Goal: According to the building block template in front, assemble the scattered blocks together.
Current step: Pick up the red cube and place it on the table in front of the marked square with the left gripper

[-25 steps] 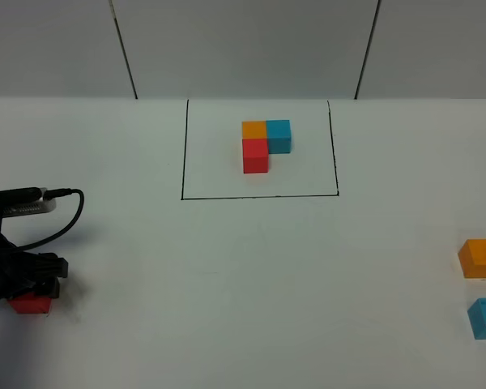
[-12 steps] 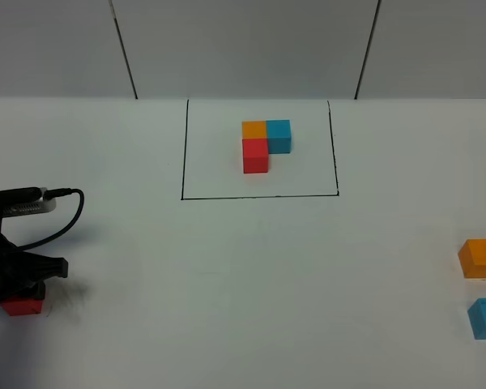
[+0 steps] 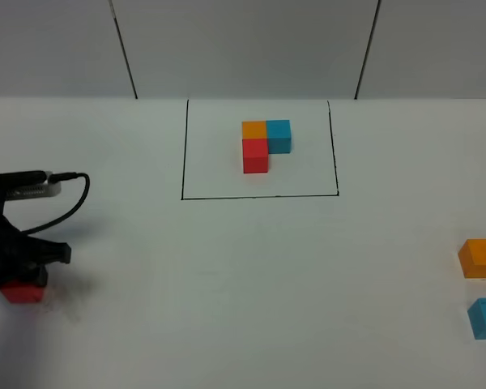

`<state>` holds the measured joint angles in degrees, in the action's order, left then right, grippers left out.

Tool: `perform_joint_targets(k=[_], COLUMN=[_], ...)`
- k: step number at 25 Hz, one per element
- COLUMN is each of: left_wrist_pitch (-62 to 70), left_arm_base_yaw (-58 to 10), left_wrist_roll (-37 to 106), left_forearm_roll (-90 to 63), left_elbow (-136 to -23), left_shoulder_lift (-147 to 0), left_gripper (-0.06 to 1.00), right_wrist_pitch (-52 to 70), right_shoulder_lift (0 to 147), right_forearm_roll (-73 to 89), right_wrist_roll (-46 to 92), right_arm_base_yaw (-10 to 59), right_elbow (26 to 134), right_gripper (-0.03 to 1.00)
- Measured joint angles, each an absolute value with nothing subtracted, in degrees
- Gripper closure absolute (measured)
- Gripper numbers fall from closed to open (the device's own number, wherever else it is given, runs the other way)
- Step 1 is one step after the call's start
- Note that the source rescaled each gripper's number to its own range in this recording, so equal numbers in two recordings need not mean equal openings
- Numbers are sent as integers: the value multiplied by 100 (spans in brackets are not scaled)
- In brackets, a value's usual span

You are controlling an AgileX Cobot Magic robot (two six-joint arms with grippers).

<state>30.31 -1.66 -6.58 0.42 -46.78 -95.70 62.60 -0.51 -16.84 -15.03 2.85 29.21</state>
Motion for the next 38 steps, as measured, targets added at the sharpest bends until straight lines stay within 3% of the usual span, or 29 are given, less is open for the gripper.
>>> perform_joint_targets(k=[12,38], left_wrist_pitch=[4257,3917], left_arm_base_yaw=[-791,-2338], left_wrist_roll=[-988,-1851], left_forearm_roll=[49,-250], left_elbow=[-5548,-5866], left_shoulder_lift=[-8785,-9429], left_gripper=[43,43], right_wrist_pitch=[6260,6260], right_shoulder_lift=[-51,-51], right_forearm_roll=[-1684,-1684], right_wrist_roll=[-1503,-1503], right_arm_base_yaw=[285,285], right_elbow=[2921,2921], right_gripper=[96,96])
